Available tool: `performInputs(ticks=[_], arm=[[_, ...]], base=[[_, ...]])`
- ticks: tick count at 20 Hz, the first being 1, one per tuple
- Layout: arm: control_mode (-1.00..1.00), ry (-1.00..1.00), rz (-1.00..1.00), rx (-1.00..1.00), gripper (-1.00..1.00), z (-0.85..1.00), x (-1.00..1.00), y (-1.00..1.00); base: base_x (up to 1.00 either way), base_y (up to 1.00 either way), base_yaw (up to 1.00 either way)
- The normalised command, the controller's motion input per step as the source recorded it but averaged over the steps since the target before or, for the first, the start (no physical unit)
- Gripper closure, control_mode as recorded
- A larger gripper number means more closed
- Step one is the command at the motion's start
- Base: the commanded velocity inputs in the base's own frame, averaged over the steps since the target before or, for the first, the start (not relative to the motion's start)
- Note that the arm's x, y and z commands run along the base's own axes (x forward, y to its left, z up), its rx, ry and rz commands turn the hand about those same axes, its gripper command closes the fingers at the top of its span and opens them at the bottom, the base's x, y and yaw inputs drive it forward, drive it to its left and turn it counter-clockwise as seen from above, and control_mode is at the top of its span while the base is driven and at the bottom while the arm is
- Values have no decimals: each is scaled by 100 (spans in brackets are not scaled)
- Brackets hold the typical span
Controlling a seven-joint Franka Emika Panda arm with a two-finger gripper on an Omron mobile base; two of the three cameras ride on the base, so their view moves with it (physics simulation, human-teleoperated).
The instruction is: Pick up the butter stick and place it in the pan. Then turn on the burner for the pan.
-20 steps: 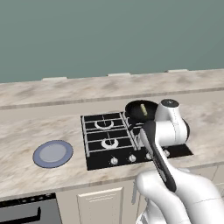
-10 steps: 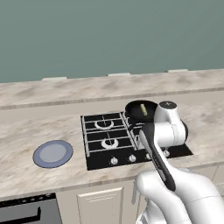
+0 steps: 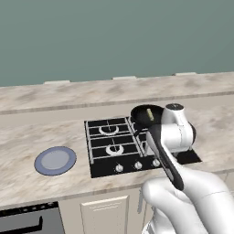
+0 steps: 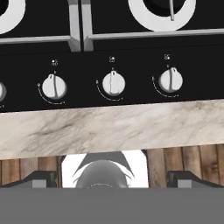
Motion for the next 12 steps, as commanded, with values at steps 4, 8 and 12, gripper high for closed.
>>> performInputs(ticks=[4,8,12], arm=[[-100,6,0,0,-100,-12,16,-5],[-100,4,0,0,-100,-16,22,-3],[-100,3,1,0,-100,-20,26,0]], base=[[0,0,0],[0,0,0],[0,0,0]])
